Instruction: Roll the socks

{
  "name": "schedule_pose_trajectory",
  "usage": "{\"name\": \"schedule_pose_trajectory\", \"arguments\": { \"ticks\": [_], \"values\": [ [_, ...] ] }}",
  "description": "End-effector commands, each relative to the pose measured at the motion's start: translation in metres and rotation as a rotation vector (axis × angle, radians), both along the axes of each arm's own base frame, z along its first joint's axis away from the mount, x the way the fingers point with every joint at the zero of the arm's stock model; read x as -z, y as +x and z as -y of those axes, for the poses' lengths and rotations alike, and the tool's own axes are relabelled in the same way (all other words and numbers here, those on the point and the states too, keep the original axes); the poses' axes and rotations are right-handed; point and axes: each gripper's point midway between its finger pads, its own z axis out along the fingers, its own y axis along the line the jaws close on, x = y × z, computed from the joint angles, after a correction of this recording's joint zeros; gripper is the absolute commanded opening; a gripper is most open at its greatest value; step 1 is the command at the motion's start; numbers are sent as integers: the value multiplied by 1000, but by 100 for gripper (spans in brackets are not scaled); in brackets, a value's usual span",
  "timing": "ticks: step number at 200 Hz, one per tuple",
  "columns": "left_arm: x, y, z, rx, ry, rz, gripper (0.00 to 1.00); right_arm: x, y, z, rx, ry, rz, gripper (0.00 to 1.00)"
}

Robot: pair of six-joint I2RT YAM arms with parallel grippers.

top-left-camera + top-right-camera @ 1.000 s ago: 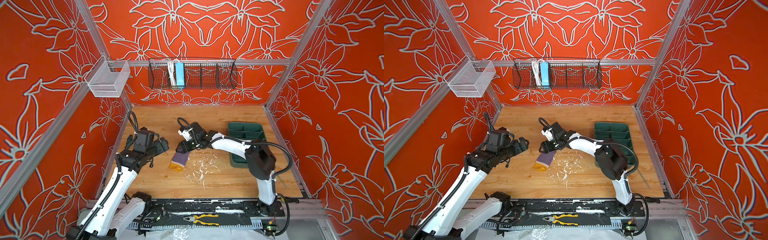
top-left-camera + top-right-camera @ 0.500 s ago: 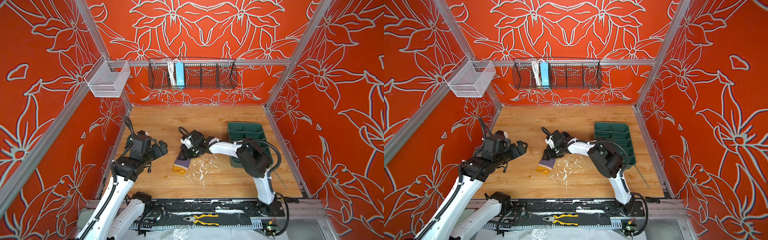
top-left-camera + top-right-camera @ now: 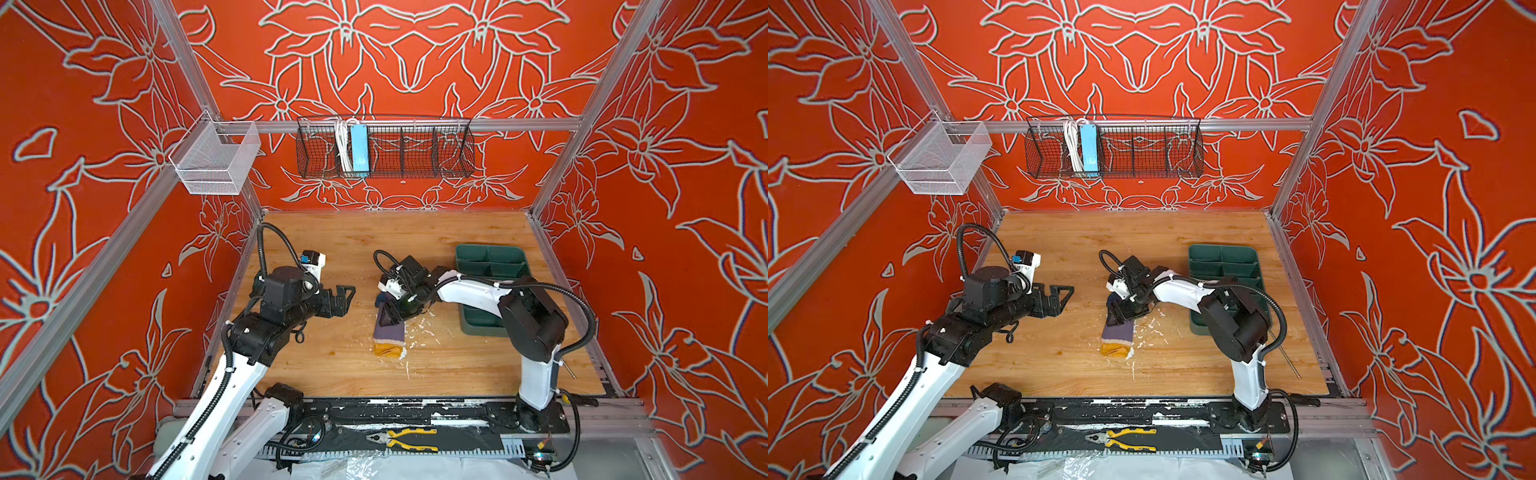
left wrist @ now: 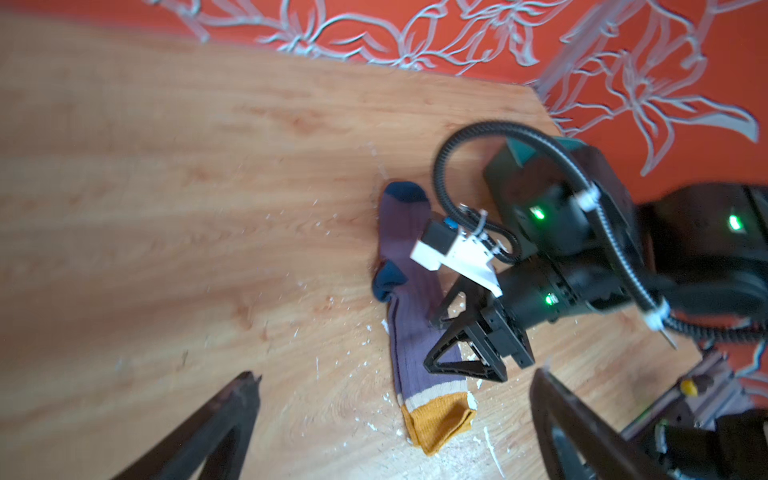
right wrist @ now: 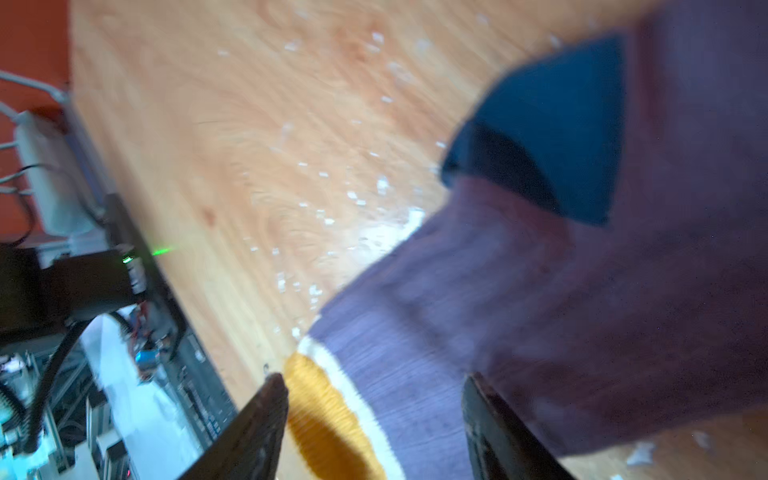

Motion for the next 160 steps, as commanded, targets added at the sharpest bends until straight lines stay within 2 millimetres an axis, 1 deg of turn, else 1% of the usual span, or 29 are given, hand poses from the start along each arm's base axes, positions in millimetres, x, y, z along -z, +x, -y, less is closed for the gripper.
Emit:
{"name": "schedule_pose_trajectory", "arguments": {
  "ticks": [1, 8, 16, 26, 30, 43, 53, 58, 74, 81, 85, 102, 113, 135, 160],
  "values": [
    [-18, -6, 14, 183, 174, 243, 99, -67, -7, -1, -107, 106, 121, 68],
    [-18, -11, 21, 245, 210, 292, 99, -79, -8, 4, -121, 114, 178, 68],
    [-16, -19, 29, 327, 248, 347, 99, -89, -8, 15, -126, 104, 266, 68],
    [-12, -30, 37, 427, 293, 415, 100, -97, -10, 29, -140, 89, 378, 68],
    [-10, -33, 40, 459, 311, 440, 99, -95, -13, 35, -151, 78, 415, 68],
    [-6, -40, 42, 518, 369, 504, 96, -100, -24, 54, -201, 76, 558, 67],
    [-2, -43, 41, 542, 421, 539, 95, -100, -37, 64, -262, 92, 665, 65],
    [1, -44, 40, 554, 449, 553, 94, -100, -47, 67, -310, 111, 716, 65],
    [15, -48, 37, 601, 560, 596, 92, -88, -81, 73, -494, 179, 884, 64],
    [25, -50, 35, 626, 612, 603, 91, -81, -90, 74, -554, 187, 953, 64],
    [31, -51, 34, 650, 663, 617, 91, -77, -91, 75, -576, 173, 992, 64],
    [54, -54, 28, 705, 816, 634, 90, -59, -91, 74, -637, 100, 1074, 62],
    [65, -55, 24, 726, 888, 641, 90, -49, -91, 67, -676, 59, 1097, 61],
    [77, -55, 19, 734, 937, 616, 89, -28, -90, 47, -771, -8, 1153, 61],
    [81, -56, 19, 728, 937, 619, 88, -6, -89, 27, -833, -59, 1142, 60]
  ]
}}
